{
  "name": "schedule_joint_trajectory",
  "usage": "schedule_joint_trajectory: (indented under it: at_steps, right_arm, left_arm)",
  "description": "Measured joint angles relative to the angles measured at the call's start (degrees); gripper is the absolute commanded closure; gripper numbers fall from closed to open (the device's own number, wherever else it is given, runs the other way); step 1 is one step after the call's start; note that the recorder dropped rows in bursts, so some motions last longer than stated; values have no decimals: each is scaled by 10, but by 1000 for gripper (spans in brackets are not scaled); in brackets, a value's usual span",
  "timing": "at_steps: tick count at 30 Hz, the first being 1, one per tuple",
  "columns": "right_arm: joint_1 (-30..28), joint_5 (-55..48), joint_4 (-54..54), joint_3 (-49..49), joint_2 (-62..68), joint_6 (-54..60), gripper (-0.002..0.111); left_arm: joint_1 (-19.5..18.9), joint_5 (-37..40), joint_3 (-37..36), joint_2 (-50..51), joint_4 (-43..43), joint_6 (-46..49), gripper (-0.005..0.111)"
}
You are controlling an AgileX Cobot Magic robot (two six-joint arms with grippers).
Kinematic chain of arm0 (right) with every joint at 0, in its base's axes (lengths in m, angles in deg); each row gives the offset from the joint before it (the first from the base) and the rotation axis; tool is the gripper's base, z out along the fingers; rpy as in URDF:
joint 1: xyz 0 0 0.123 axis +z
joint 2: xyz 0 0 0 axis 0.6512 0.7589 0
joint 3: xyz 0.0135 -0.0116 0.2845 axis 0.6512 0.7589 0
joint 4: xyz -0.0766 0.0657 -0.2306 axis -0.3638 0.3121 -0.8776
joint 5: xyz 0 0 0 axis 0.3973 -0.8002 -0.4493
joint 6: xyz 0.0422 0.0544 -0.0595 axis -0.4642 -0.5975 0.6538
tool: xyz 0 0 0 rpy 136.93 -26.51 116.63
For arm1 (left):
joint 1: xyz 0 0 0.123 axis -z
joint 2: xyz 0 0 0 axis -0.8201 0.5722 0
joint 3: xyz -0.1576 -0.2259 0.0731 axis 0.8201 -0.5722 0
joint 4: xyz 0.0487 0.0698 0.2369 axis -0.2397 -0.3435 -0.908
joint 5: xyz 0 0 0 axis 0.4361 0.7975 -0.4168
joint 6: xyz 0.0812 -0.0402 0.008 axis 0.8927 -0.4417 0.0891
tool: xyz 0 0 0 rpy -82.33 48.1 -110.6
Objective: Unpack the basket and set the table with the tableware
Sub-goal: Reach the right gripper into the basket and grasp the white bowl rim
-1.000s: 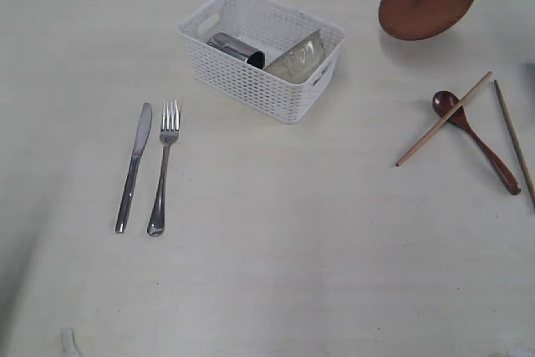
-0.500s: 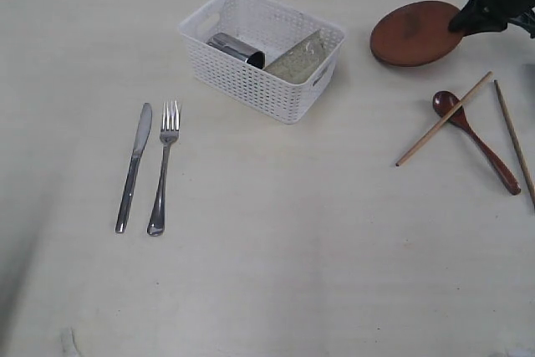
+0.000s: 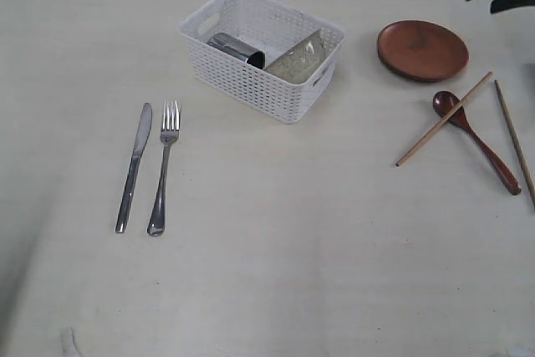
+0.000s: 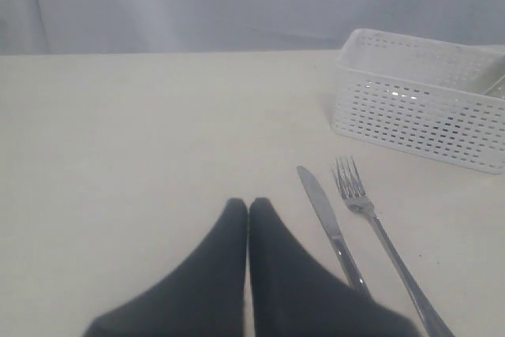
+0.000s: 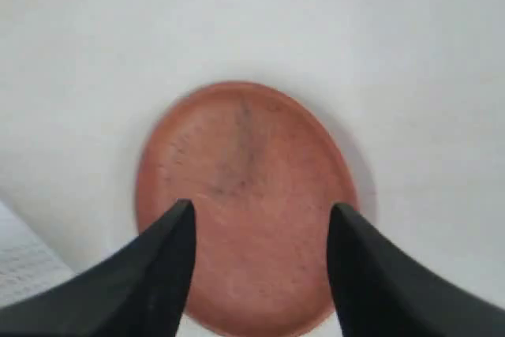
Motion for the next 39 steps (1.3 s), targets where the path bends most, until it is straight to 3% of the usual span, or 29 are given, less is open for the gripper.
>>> schedule_joint_trajectory:
  at_steps: [5,9,26,32,39]
  right_arm:
    - [10,-27,105,-24,-40,39,65]
    - [48,-42,113,-30,-60,20,65]
    - [332,-49,-139,-33,-65,-227,66]
    - [377,-49,-215,-33,-65,-272,66]
    - [380,-49,-252,21,-81,-298,66]
  left_arm:
    - [0,0,0,0,0,0,107]
    - [0,0,0,0,0,0,107]
    - [0,0,0,0,0,0,107]
    - [0,0,0,0,0,0,107]
    - [0,0,0,0,0,0,107]
